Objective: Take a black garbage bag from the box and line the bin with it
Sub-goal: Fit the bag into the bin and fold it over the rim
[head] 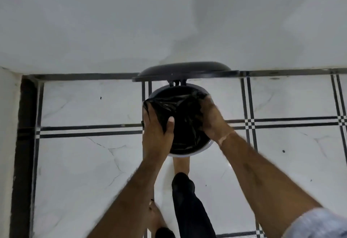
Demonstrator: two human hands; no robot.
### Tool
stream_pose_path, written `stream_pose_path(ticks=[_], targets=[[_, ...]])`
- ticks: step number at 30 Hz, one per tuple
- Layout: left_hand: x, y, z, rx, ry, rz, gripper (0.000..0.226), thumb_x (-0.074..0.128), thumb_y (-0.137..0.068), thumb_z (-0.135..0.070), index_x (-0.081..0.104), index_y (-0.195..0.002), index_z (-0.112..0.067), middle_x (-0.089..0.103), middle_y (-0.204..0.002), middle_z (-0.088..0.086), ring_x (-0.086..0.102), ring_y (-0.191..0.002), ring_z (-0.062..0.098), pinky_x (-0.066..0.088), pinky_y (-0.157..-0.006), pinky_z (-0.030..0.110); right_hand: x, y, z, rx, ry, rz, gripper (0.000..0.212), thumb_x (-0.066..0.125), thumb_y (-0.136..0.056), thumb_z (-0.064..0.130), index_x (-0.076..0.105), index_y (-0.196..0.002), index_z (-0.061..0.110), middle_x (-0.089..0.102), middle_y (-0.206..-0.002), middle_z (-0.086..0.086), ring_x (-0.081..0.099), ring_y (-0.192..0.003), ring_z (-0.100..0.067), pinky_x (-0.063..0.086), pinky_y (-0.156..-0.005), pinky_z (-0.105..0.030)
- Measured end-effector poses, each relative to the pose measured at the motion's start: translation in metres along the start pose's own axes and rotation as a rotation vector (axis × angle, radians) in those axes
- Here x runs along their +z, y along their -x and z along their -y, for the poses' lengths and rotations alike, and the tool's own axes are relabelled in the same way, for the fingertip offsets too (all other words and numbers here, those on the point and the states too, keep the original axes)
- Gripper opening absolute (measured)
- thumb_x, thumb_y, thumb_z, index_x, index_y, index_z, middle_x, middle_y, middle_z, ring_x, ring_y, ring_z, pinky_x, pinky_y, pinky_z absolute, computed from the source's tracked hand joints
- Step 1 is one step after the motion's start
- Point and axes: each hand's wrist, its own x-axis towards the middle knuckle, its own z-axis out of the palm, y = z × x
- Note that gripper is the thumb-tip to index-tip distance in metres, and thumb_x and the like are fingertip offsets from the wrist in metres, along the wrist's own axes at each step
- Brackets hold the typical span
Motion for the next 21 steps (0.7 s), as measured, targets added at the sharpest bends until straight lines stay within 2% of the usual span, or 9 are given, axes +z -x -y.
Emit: stream_pose_path(ticks=[2,5,7,9,12,14,15,18,21], targets=[[0.010,-0.008,0.005,-0.008,0.006,-0.022,0.091,0.037,-0.095,-0.066,0.001,-0.166,-0.023,0.010,-0.173,0.002,0.029,-0.154,0.030,0.047,-0.107,0.063,-0.011,-0.009,-0.002,0.000,0.039,0.029,0.063,0.025,-0.102,0.070,0.061,-0.137,0.031,0.063,-0.142,0.000,0.062,-0.119,-0.019,0.051,-0.092,-0.039],[0.029,-0.017,0.011,0.031,-0.036,0.031,0.086,0.048,-0.103,-0.052,0.002,-0.167,-0.017,0.007,-0.174,0.006,0.026,-0.155,0.031,0.035,-0.117,0.045,-0.014,-0.016,-0.003,-0.027,-0.014,0.062,0.068,0.033,-0.098,0.073,0.049,-0.150,0.032,0.059,-0.150,-0.001,0.058,-0.132,-0.024,0.045,-0.108,-0.054],[0.042,-0.016,0.013,-0.083,-0.016,0.158,0.086,0.050,-0.104,-0.049,-0.001,-0.167,-0.020,0.004,-0.175,0.006,0.029,-0.154,0.033,0.035,-0.119,0.047,-0.014,-0.010,-0.015,0.047,0.214,0.047,0.055,0.041,-0.098,0.071,0.060,-0.134,0.034,0.066,-0.136,0.002,0.060,-0.124,-0.024,0.045,-0.106,-0.058],[0.043,-0.017,0.014,-0.154,0.103,0.104,0.081,0.047,-0.104,-0.052,0.007,-0.167,-0.021,0.012,-0.174,0.007,0.026,-0.155,0.031,0.030,-0.124,0.051,-0.011,-0.010,-0.021,0.065,0.205,0.064,0.038,0.043,-0.101,0.064,0.065,-0.116,0.036,0.070,-0.120,0.007,0.063,-0.117,-0.022,0.051,-0.099,-0.054],[0.028,-0.030,0.022,-0.130,0.200,-0.089,0.068,0.041,-0.101,-0.058,0.032,-0.160,-0.026,0.042,-0.160,0.001,0.043,-0.145,0.024,0.038,-0.117,0.052,-0.015,-0.010,-0.003,-0.105,-0.101,-0.137,0.032,0.054,-0.104,0.046,0.074,-0.108,0.022,0.078,-0.102,0.004,0.070,-0.103,-0.018,0.058,-0.089,-0.041],[0.015,-0.037,0.027,-0.134,0.156,-0.113,0.057,0.040,-0.102,-0.056,0.042,-0.152,-0.030,0.052,-0.151,-0.004,0.051,-0.137,0.022,0.044,-0.112,0.050,-0.022,-0.014,0.006,-0.193,-0.185,-0.273,0.025,0.063,-0.103,0.026,0.076,-0.110,0.007,0.078,-0.093,-0.003,0.071,-0.091,-0.020,0.058,-0.094,-0.039],[0.009,-0.042,0.029,-0.128,0.123,-0.125,0.049,0.041,-0.104,-0.052,0.048,-0.146,-0.029,0.057,-0.145,-0.004,0.055,-0.131,0.022,0.046,-0.109,0.049,-0.025,-0.017,0.007,-0.229,-0.184,-0.304,0.024,0.062,-0.103,0.016,0.074,-0.117,0.001,0.078,-0.099,-0.010,0.072,-0.092,-0.023,0.057,-0.099,-0.040],[-0.005,-0.050,0.035,-0.105,0.044,-0.146,0.034,0.044,-0.108,-0.041,0.058,-0.132,-0.022,0.063,-0.133,-0.002,0.059,-0.121,0.023,0.047,-0.099,0.041,-0.037,-0.032,0.009,-0.314,-0.067,-0.333,0.029,0.053,-0.103,0.001,0.070,-0.127,0.001,0.072,-0.123,-0.022,0.070,-0.114,-0.034,0.054,-0.107,-0.047],[-0.012,-0.060,0.044,-0.119,-0.042,-0.122,0.037,0.043,-0.108,-0.042,0.058,-0.136,-0.022,0.060,-0.136,0.003,0.058,-0.123,0.028,0.035,-0.092,0.031,-0.050,-0.042,0.010,-0.487,0.300,-0.331,0.034,0.053,-0.102,0.005,0.072,-0.129,0.012,0.075,-0.125,-0.008,0.069,-0.122,-0.025,0.051,-0.112,-0.045]])
